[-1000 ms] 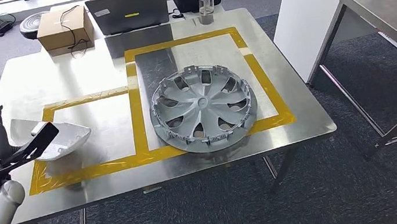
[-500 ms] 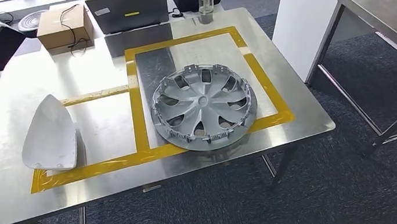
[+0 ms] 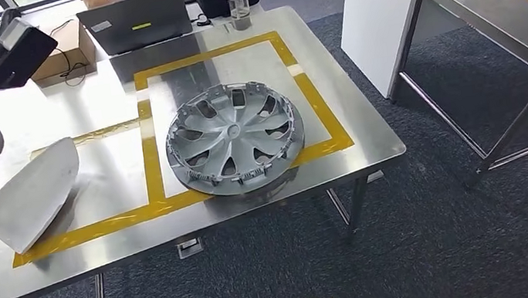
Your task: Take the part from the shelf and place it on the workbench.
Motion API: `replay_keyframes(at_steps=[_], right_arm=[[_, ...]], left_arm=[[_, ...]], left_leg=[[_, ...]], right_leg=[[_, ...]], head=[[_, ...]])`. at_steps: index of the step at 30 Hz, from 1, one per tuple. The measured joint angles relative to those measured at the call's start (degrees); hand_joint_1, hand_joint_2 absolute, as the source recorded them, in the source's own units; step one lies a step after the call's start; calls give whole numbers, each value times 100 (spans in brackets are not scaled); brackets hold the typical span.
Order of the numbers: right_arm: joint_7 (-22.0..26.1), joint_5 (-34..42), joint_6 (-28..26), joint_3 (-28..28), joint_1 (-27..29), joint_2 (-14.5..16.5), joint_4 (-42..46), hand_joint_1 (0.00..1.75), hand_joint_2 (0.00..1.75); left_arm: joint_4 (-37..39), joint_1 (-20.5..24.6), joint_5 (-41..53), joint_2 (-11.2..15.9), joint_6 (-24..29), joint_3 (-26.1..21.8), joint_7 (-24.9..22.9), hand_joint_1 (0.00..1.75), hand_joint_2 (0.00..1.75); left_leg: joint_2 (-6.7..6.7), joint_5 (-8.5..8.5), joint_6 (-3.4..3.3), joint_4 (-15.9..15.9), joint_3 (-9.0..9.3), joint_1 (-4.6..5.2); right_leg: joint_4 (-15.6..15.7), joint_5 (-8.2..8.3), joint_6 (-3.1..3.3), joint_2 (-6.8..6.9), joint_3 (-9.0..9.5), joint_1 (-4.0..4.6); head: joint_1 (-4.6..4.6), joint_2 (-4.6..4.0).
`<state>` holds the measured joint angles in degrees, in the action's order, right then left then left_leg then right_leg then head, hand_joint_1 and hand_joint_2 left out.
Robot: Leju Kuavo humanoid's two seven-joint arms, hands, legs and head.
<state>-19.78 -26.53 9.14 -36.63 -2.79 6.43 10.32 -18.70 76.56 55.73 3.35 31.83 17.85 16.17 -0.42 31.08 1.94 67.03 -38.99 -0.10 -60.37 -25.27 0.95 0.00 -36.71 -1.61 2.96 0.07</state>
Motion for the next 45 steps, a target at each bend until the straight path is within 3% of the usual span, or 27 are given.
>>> replay_keyframes(at_steps=[2, 4, 6, 8, 9, 12, 14, 16, 17, 18, 19, 21, 23, 24, 25, 27, 29, 31, 32, 33, 35, 37, 39, 40, 42, 43, 45], right_arm=[[0, 16, -1, -31, 1, 0, 0, 0, 0], [0, 25, 1, -46, 1, 0, 0, 0, 0], [-1, 15, 3, -51, 0, 0, 0, 0, 0], [-4, -16, 8, -52, 2, 1, 0, 0, 0], [-4, -31, 10, -52, 3, 2, 0, 0, 0], [8, -54, 13, -52, 32, 15, 0, 0, 0], [2, -58, 13, -52, 60, 21, 0, 0, 0], [-35, -59, 14, -52, 62, 25, 0, 0, 0], [-52, -59, 15, -52, 56, 26, 0, 0, 0], [-59, -58, 15, -52, 51, 26, 0, 0, 0], [-60, -52, 14, -53, 47, 26, 0, 0, 0], [-61, -13, 4, -69, 42, 25, 0, 0, 0], [-66, 54, -9, -125, 28, 25, 1, 0, 0], [-66, 78, -13, -156, 22, 26, 1, 0, 0], [-66, 90, -15, -178, 17, 27, 1, 0, 0], [-61, 88, -15, -203, 20, 34, 0, 0, 0], [-60, 81, -16, -228, 7, 41, 0, 0, 0], [-60, 84, -17, -256, -8, 46, 0, 0, 0], [-60, 88, -22, -270, -8, 47, 0, 0, 0], [-61, 96, -28, -282, -5, 48, 0, 0, 0], [-61, 116, -60, -301, -5, 48, 0, 0, 0], [-61, 130, -99, -320, -9, 48, 1, 0, 0], [-57, 132, -119, -335, -11, 48, 1, 0, 0], [-53, 132, -122, -339, -10, 49, 1, 0, 0], [-42, 131, -130, -352, 3, 54, 0, 0, 0], [-42, 131, -140, -363, 15, 57, 0, 0, 0], [-71, 130, -168, -398, 37, 65, 0, 0, 0]], left_arm=[[20, -25, 41, 1, -37, 15, -51, 0, 0], [37, -67, 70, 1, -55, 37, -76, 0, 0], [37, -77, 81, 13, -57, 51, -85, 0, 0], [14, -66, 83, 56, -56, 56, -97, 0, 0], [3, -56, 81, 98, -57, 57, -95, 0, 0], [-2, -36, 73, 207, -69, 58, -67, 0, 0], [0, -35, 70, 229, -76, 59, -58, 0, 0], [3, -39, 73, 250, -78, 60, -79, 0, 0], [8, -44, 77, 268, -78, 60, -107, 0, 0], [17, -48, 84, 295, -80, 60, -139, 0, 0], [29, -51, 90, 329, -87, 60, -168, 0, 0], [48, -52, 93, 412, -130, 60, -210, 0, 0], [56, -49, 66, 505, -175, 60, -246, 0, 0], [62, -46, 46, 546, -182, 60, -257, 0, 0], [69, -43, 28, 587, -170, 60, -260, 0, 0], [84, -39, -2, 658, -122, 59, -225, 0, 0], [96, -35, -30, 733, -81, 52, -181, 0, 0], [113, -34, -47, 799, -68, 44, -167, 0, 0], [123, -40, -55, 821, -60, 41, -163, 0, 0], [135, -49, -62, 835, -45, 40, -155, 0, 0], [152, -65, -82, 851, 9, 38, -129, 0, 0], [156, -71, -122, 866, 93, 21, -86, 0, 0], [155, -104, -170, 885, 181, -11, -43, 0, 0], [157, -139, -192, 903, 212, -25, -23, 0, 0], [164, -259, -253, 939, 249, -60, 29, 0, 0], [167, -344, -287, 950, 261, -92, 67, 0, 0], [168, -563, -327, 964, 298, -194, 150, 0, 0]], left_leg=[[8, 374, 23, 642, -153, -9], [13, 327, 11, 741, -27, -11], [30, 96, -37, 142, 464, -9], [60, 57, -87, -531, 925, 22], [71, 79, -114, -708, 1020, 46], [51, -79, -239, -836, 963, 95], [30, -257, -338, -896, 864, 75], [30, -412, -386, -899, 693, 72], [30, -485, -390, -889, 594, 75], [31, -554, -389, -876, 489, 78], [30, -617, -381, -857, 386, 81], [27, -723, -353, -804, 201, 81], [11, -801, -303, -748, 75, 93], [-2, -834, -274, -730, 48, 95], [-15, -873, -242, -728, 36, 95], [-16, -924, -177, -732, 26, 83], [12, -666, -103, -529, -77, 63], [28, -116, -30, 72, -253, 25], [27, 90, -1, 430, -322, 3], [28, 171, 23, 704, -346, -16], [27, -13, 50, 761, -154, -56], [34, -188, 58, 119, 398, -88], [57, -95, 5, -556, 865, -66], [65, -38, -43, -724, 944, -36], [55, -126, -160, -803, 888, 1], [43, -197, -219, -823, 847, 10], [21, -359, -314, -866, 726, 9]], right_leg=[[-1, 99, 20, -1, -122, 13], [-4, 209, 16, -2, -261, 23], [-6, 326, -8, -7, -382, 29], [8, 436, -68, -23, -441, 30], [33, 495, -107, -31, -446, 18], [144, 620, -225, -50, -463, -21], [-86, 264, -263, -43, -571, -20], [-760, -358, -274, -30, -747, -6], [-1128, -542, -280, -29, -809, 7], [-1395, -588, -279, -28, -812, 23], [-1492, -513, -271, -28, -731, 43], [-1121, -277, -231, -26, -280, 74], [-388, -357, -153, -21, 294, 117], [-132, -438, -111, -21, 460, 135], [2, -496, -69, -21, 527, 155], [45, -409, 4, -8, 478, 149], [76, -279, 76, 19, 390, 124], [83, -150, 106, 33, 257, 113], [82, -85, 105, 35, 180, 112], [80, -21, 96, 40, 98, 110], [76, 114, 67, 49, -71, 104], [70, 240, 19, 48, -205, 101], [78, 359, -55, 36, -267, 95], [101, 422, -97, 27, -277, 84], [156, 531, -182, 11, -294, 47], [134, 474, -212, 5, -328, 31], [-219, 22, -237, -1, -462, 24]], head=[[-2, 0], [-2, 0], [0, 0], [2, 0], [-10, 0], [-46, 0], [-42, 0], [-26, 0], [-21, 0], [-21, 0], [-21, 0], [-19, 0], [-19, 0], [-18, 0], [-18, 0], [-14, 0], [-21, 0], [-28, 0], [-27, 0], [-27, 0], [-27, 0], [-27, 0], [-18, 0], [-21, 0], [-32, 0], [-38, 0], [-37, 0]])
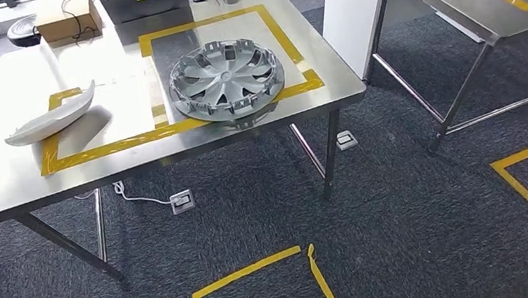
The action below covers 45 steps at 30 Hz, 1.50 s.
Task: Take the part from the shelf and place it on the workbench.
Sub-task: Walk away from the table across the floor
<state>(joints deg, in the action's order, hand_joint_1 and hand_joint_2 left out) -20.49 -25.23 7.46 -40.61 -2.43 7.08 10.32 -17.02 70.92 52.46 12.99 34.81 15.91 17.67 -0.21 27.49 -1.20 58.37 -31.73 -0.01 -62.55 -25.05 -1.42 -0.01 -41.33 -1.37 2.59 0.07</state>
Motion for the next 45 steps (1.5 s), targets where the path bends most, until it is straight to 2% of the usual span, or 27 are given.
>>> replay_keyframes(at_steps=[2, 3, 5, 7, 9, 11, 13, 14, 17, 18, 20, 22, 24, 26, 28, 30, 32, 33, 34, 35, 37, 39, 40, 41, 43, 44, 45], right_arm=[[-44, -6, -16, -26, 6, 6, 0, 0, 0], [-55, -10, -17, -32, 6, 7, 0, 0, 0], [-56, -17, -24, -45, 6, 5, 0, 0, 0], [-57, -17, -31, -64, 2, 2, 1, 0, 0], [-72, -17, -31, -74, -8, -2, 3, 0, 0], [-83, -17, -34, -81, -14, -4, 4, 0, 0], [-76, -17, -41, -101, -6, -5, 3, 0, 0], [-72, -22, -44, -114, -1, -8, 3, 0, 0], [-68, -46, -38, -154, 20, -17, 3, 0, 0], [-68, -52, -34, -161, 33, -17, 3, 0, 0], [-73, -63, -34, -169, 52, -19, 3, 0, 0], [-76, -85, -34, -170, 49, -25, 3, 0, 0], [-76, -137, -32, -170, 40, -39, 5, 0, 0], [-60, -197, -20, -170, 38, -56, 7, 0, 0], [-31, -253, 20, -170, 62, -68, 6, 0, 0], [-21, -316, 67, -170, 103, -76, 4, 0, 0], [-42, -366, 83, -169, 127, -85, 3, 0, 0], [-54, -386, 81, -168, 129, -92, 2, 0, 0], [-60, -408, 77, -168, 126, -100, 2, 0, 0], [-59, -431, 74, -166, 118, -110, 2, 0, 0], [-59, -461, 69, -163, 87, -128, 2, 0, 0], [-67, -472, 71, -161, 41, -147, 3, 0, 0], [-70, -475, 71, -160, 24, -156, 4, 0, 0], [-73, -477, 71, -159, 9, -168, 4, 0, 0], [-72, -486, 77, -157, -12, -184, 4, 0, 0], [-70, -496, 83, -157, -28, -188, 4, 0, 0], [-69, -513, 91, -157, -41, -192, 4, 0, 0]], left_arm=[[6, -276, -37, 31, 50, -124, 73, 0, 0], [13, -435, -87, 50, 69, -189, 106, 0, 0], [33, -787, -240, 82, 84, -323, 166, 0, 0], [45, -1192, -424, 105, 133, -473, 244, 0, 0], [44, -1635, -674, 119, 256, -658, 355, 0, 0], [51, -2060, -938, 102, 375, -863, 430, 0, 0], [74, -2459, -1116, 64, 435, -1048, 371, 0, 0], [87, -2661, -1179, 49, 455, -1133, 306, 0, 0], [108, -3326, -1235, -14, 492, -1381, 84, 0, 0], [105, -3551, -1216, -44, 496, -1461, 22, 0, 0], [102, -3905, -1191, -107, 497, -1598, -75, 0, 0], [110, -4104, -1237, -158, 495, -1720, -196, 0, 0], [133, -4317, -1431, -220, 458, -1905, -362, 0, 0], [187, -4673, -1858, -302, 388, -2237, -498, 0, 0], [284, -5120, -2385, -421, 320, -2691, -750, 0, 0], [382, -5606, -2746, -574, 239, -3134, -1247, 0, 0], [458, -6083, -2956, -729, 191, -3500, -1735, 0, 0], [490, -6276, -3072, -815, 215, -3661, -1908, 0, 0], [515, -6421, -3206, -907, 269, -3821, -2044, 0, 0], [531, -6525, -3317, -1005, 341, -3985, -2163, 0, 0], [546, -6666, -3330, -1216, 449, -4352, -2422, 0, 0], [558, -6742, -3114, -1391, 453, -4680, -2572, 0, 0], [564, -6756, -3031, -1446, 440, -4797, -2558, 0, 0], [568, -6760, -2987, -1488, 426, -4889, -2491, 0, 0], [569, -6766, -2982, -1538, 383, -5032, -2261, 0, 0], [571, -6772, -2988, -1553, 346, -5088, -2132, 0, 0], [573, -6779, -2991, -1559, 296, -5133, -2003, 0, 0]], left_leg=[[-1, -153, -40, -4, -171, 20], [-2, -227, -46, -1, -271, 32], [-3, -372, -45, 9, -467, 52], [-4, -495, -18, 32, -627, 60], [-22, -586, 34, 53, -700, 72], [-50, -676, 97, 29, -698, 72], [-43, -681, 165, 22, -724, 63], [-27, -543, 202, 115, -772, 56], [5, 241, 304, 973, -1002, 3], [5, 385, 328, 1307, -1049, -21], [4, 314, 362, 1569, -956, -67], [1, 111, 379, 1066, -484, -108], [10, 181, 346, 335, 46, -92], [21, 277, 252, 31, 229, -35], [-9, 206, 135, 1, 191, -13], [-55, 108, 33, -21, 104, -13], [-84, -3, -30, -15, -31, -1], [-85, -68, -49, -6, -118, 10], [-77, -135, -61, 6, -213, 22], [-62, -201, -64, 22, -316, 31], [-28, -322, -51, 64, -498, 40], [-4, -439, -10, 88, -607, 52], [4, -494, 16, 84, -621, 54], [11, -553, 47, 66, -623, 52], [31, -640, 113, 28, -627, 38], [40, -570, 144, 64, -655, 31], [46, -374, 175, 195, -702, 24]], right_leg=[[-719, -586, 3, 0, -161, 24], [-1054, -709, 10, -1, -197, 37], [-1276, -548, 48, -1, -42, 71], [-765, -346, 109, -2, 479, 115], [26, -498, 175, -9, 1056, 155], [381, -625, 236, -22, 1264, 178], [408, -517, 303, -20, 1202, 155], [425, -450, 338, -14, 1154, 138], [437, -265, 382, -17, 965, 116], [432, -208, 375, -22, 891, 115], [408, -98, 345, -21, 727, 113], [364, -7, 295, 0, 572, 110], [334, 61, 225, 15, 500, 107], [346, 132, 144, -3, 504, 84], [346, 155, 64, -32, 490, 49], [106, -185, 7, -33, 400, 35], [-518, -813, -17, -21, 254, 37], [-859, -1030, -19, -21, 209, 43], [-1097, -1104, -13, -22, 221, 55], [-1166, -1044, 3, -23, 316, 73], [-698, -749, 61, -24, 812, 125], [111, -724, 131, -26, 1391, 177], [377, -778, 159, -28, 1541, 191], [507, -817, 189, -29, 1586, 206], [546, -709, 260, -10, 1516, 206], [555, -633, 301, 2, 1466, 199], [571, -548, 337, 14, 1399, 185]], head=[[6, 0], [6, 0], [6, 0], [8, 0], [7, 0], [10, 0], [12, 0], [4, 0], [-16, 0], [-17, 0], [-18, 0], [-16, 0], [-5, 0], [8, 0], [9, 0], [13, 0], [17, 0], [17, 0], [17, 0], [19, 0], [23, 0], [26, 0], [35, 0], [43, 0], [63, 0], [60, 0], [56, 0]])
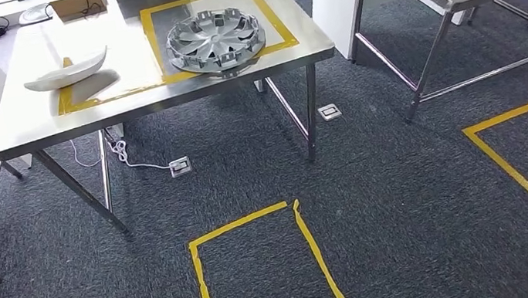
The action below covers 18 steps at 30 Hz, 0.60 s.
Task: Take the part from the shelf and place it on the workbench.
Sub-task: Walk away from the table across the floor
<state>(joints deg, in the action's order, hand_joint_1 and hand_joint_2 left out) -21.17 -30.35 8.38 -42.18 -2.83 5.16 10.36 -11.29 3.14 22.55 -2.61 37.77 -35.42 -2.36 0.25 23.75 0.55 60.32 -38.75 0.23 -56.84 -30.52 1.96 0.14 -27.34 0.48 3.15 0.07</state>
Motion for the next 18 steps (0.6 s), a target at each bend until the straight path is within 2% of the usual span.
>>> replay_keyframes(at_steps=[2, 3, 4, 5, 6, 7, 8, 9, 10, 11, 13, 14, 15, 16, 17, 18], right_arm=[[-1, -43, 14, 5, -15, -6, 0, 0, 0], [-3, -64, 21, 11, -17, -9, 0, 0, 0], [-6, -80, 30, 22, -19, -10, 0, 0, 0], [-8, -94, 42, 34, -23, -10, 0, 0, 0], [-7, -103, 55, 47, -28, -9, 0, 0, 0], [-7, -113, 65, 62, -35, -8, 0, 0, 0], [-8, -121, 70, 75, -41, -8, 1, 0, 0], [-12, -124, 68, 87, -49, -4, 1, 0, 0], [-15, -124, 59, 96, -58, -1, 2, 0, 0], [-15, -117, 45, 99, -70, 3, 2, 0, 44], [-6, -106, 3, 100, -80, 8, 2, 0, 131], [11, -103, -21, 101, -70, 12, 1, 0, 175], [17, -104, -42, 101, -51, 20, 0, 0, 175], [9, -107, -61, 102, -34, 27, -1, 0, 175], [-14, -113, -79, 102, -23, 35, -2, 0, 175], [-45, -119, -96, 102, -18, 39, -2, 0, 175]], left_arm=[[3, 5, 28, 18, -135, -47, 253, 0, 0], [3, 19, 46, 34, -215, -60, 381, 0, 0], [3, 40, 61, 50, -290, -70, 506, 0, 0], [3, 66, 70, 61, -354, -78, 616, 0, 0], [3, 100, 90, 67, -404, -85, 702, 0, 0], [2, 142, 129, 71, -443, -90, 758, 0, 0], [1, 195, 190, 72, -483, -92, 787, 0, 0], [-1, 260, 265, 74, -519, -92, 794, 0, 0], [-1, 321, 343, 73, -556, -86, 784, 0, 0], [0, 377, 410, 72, -592, -77, 760, 0, 0], [8, 438, 491, 69, -664, -52, 674, 0, 0], [15, 453, 502, 69, -703, -39, 612, 0, 0], [21, 457, 498, 69, -741, -31, 548, 0, 0], [28, 446, 487, 68, -783, -25, 486, 0, 0], [32, 422, 474, 67, -833, -22, 431, 0, 0], [38, 385, 463, 66, -898, -23, 379, 0, 0]], left_leg=[[1, 628, 56, 572, -134, -25], [0, 871, 84, 941, -184, -39], [-1, 960, 106, 1244, -192, -51], [-1, 906, 121, 1413, -133, -62], [-1, 757, 129, 1400, 11, -73], [-1, 608, 131, 1191, 250, -83], [1, 577, 127, 813, 581, -90], [9, 643, 108, 359, 922, -83], [14, 735, 78, -9, 1168, -69], [17, 823, 39, -253, 1308, -45], [-3, 771, -59, -342, 1272, -13], [-20, 712, -109, -343, 1223, -9], [-38, 645, -159, -350, 1160, -13], [-52, 583, -200, -354, 1085, -17], [-58, 525, -225, -350, 1001, -11], [-64, 471, -240, -345, 916, -6]], right_leg=[[4, 157, 36, 16, -168, -14], [-2, 234, 36, 28, -266, -15], [-11, 312, 27, 44, -371, -16], [-24, 390, 14, 59, -482, -17], [-43, 463, -4, 71, -595, -21], [-65, 530, -24, 80, -693, -25], [-89, 588, -50, 86, -775, -25], [-115, 643, -81, 93, -835, -26], [-125, 701, -115, 99, -865, -28], [-123, 761, -152, 103, -884, -36], [-107, 869, -224, 89, -914, -69], [-150, 818, -260, 71, -955, -86], [-282, 647, -292, 52, -1015, -98], [-523, 376, -320, 38, -1096, -106], [-859, 62, -343, 32, -1189, -109], [-1231, -185, -358, 31, -1269, -110]], head=[[-10, 0], [-9, 0], [-8, 0], [-9, 0], [-9, 0], [-10, 0], [-10, 0], [-8, 0], [-1, 0], [-4, 0], [-14, 0], [-23, 0], [-13, 0], [-7, 0], [7, 0], [14, 0]])
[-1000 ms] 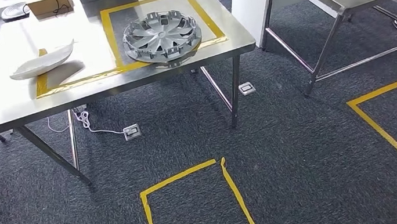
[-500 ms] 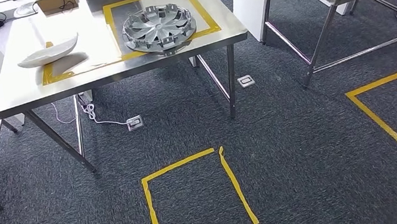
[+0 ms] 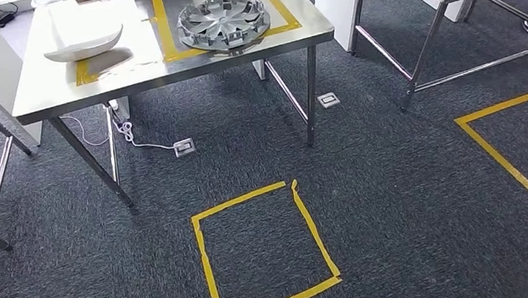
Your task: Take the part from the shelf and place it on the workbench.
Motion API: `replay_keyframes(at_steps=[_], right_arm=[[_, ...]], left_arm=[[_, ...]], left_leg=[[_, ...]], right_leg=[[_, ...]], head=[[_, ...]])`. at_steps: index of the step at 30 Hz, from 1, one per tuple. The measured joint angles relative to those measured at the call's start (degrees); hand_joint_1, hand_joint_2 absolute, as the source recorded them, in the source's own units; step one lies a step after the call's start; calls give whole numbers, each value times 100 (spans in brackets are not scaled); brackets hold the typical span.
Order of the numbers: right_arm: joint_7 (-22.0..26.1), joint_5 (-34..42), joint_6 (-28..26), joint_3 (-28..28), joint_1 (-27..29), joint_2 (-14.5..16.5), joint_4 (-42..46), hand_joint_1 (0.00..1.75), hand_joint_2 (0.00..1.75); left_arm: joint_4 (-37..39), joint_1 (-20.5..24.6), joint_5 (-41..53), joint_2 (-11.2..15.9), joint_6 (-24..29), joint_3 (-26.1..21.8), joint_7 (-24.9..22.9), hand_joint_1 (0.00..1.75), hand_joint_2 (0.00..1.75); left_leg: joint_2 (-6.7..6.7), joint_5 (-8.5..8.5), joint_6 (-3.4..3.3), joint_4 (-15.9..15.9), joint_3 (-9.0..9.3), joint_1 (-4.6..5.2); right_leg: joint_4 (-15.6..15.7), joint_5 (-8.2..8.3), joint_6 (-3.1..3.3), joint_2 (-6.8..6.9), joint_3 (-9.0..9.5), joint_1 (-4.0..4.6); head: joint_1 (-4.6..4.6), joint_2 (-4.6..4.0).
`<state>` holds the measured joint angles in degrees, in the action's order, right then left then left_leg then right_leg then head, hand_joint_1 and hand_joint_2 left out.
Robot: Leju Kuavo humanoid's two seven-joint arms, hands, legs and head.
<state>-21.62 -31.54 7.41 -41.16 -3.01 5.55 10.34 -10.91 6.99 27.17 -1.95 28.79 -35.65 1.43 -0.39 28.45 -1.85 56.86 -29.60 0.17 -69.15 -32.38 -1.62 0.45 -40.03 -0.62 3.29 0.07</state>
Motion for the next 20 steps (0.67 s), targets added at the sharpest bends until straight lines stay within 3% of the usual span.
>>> replay_keyframes(at_steps=[1, 2, 3, 4, 5, 7, 8, 12, 15, 20], right_arm=[[-23, -9, -18, 0, 2, 1, 0, 0, 175], [-33, -19, -31, 0, 5, 1, 0, 0, 175], [-32, -30, -37, 0, 8, 0, 0, 0, 175], [-33, -45, -39, 0, 9, -1, 0, 0, 175], [-33, -61, -39, 0, 8, -1, 0, 0, 175], [-30, -88, -29, 0, 5, -1, 0, 0, 175], [-18, -102, -22, 1, 4, 0, 0, 0, 175], [9, -144, -14, 7, 35, 24, 0, 0, 175], [4, -168, -11, 10, 41, 26, 0, 0, 175], [5, -244, 1, 129, 61, 22, 6, 0, 175]], left_arm=[[8, -44, -20, -3, -100, 0, -55, 0, 0], [17, -87, -76, -5, -262, -2, -132, 0, 44], [26, -131, -154, -8, -462, -12, -229, 0, 87], [33, -172, -250, -11, -662, -31, -337, 0, 131], [37, -209, -367, -14, -828, -63, -443, 0, 175], [40, -256, -551, -20, -952, -158, -593, 0, 175], [41, -270, -622, -21, -961, -210, -641, 0, 175], [42, -301, -692, -10, -962, -353, -722, 0, 175], [42, -308, -711, -7, -962, -418, -751, 0, 175], [17, -355, -804, 3, -1119, -458, -686, 0, 175]], left_leg=[[-6, -51, -3, 8, -86, 5], [-12, -107, 0, 23, -173, 8], [-17, -159, 8, 45, -254, 8], [-20, -206, 22, 71, -329, 7], [-21, -249, 43, 103, -398, 6], [-19, -316, 99, 159, -488, 15], [-19, -346, 131, 174, -519, 20], [-17, -384, 61, 143, -554, 28], [-5, -490, 152, 83, -544, 14], [6, -578, 220, 41, -545, 11]], right_leg=[[-322, -109, -6, 0, -47, 0], [-515, -65, -4, -1, -29, 2], [-534, 83, 6, -1, 74, 4], [-363, 259, 21, -2, 272, 8], [7, 339, 44, -3, 574, 15], [794, 242, 106, -5, 1115, 43], [1059, 139, 139, -5, 1264, 53], [1212, 109, 186, 7, 1281, 71], [1201, 156, 248, 14, 1252, 87], [1190, 193, 281, 18, 1219, 91]], head=[[2, 0], [4, 0], [5, 0], [8, 0], [9, 0], [11, 0], [9, 0], [8, 0], [7, 0], [7, 0]])
